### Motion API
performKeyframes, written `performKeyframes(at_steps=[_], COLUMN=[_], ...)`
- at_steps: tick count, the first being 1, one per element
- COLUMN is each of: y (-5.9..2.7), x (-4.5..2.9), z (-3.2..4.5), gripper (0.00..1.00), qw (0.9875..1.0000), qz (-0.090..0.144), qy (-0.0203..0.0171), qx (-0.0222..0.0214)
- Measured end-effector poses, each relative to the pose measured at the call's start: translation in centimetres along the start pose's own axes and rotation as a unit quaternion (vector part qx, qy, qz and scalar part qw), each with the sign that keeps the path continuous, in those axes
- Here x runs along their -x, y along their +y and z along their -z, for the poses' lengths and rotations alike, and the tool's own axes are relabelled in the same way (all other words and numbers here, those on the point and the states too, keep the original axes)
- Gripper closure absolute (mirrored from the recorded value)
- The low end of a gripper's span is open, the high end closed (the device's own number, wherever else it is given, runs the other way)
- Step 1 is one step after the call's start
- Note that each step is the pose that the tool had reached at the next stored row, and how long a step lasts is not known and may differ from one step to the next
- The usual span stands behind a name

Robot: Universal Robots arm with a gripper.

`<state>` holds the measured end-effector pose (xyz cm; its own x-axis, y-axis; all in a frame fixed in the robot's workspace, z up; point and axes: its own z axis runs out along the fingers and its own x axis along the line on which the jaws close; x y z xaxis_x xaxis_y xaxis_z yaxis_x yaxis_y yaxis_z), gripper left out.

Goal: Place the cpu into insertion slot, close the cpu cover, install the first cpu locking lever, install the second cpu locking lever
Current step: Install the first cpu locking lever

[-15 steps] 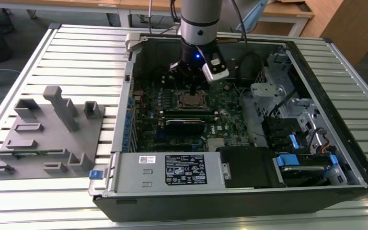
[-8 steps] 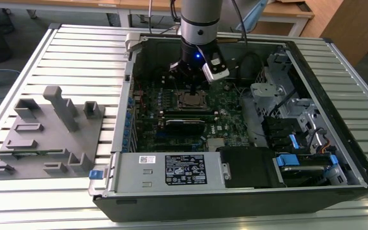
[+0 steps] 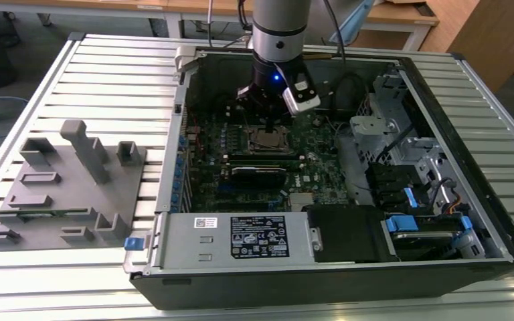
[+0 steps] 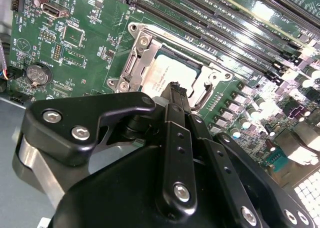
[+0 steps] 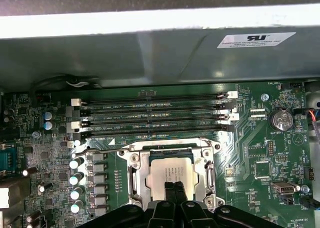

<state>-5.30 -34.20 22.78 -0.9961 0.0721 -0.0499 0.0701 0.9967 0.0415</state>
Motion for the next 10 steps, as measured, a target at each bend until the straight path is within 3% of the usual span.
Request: performKeyframes(at_steps=[10], y=[0.02], x=[0.02], z=[0.51], gripper=[0.89], qw=[1.0], qz=[0.0], qy=[0.0], qx=[-0.0001])
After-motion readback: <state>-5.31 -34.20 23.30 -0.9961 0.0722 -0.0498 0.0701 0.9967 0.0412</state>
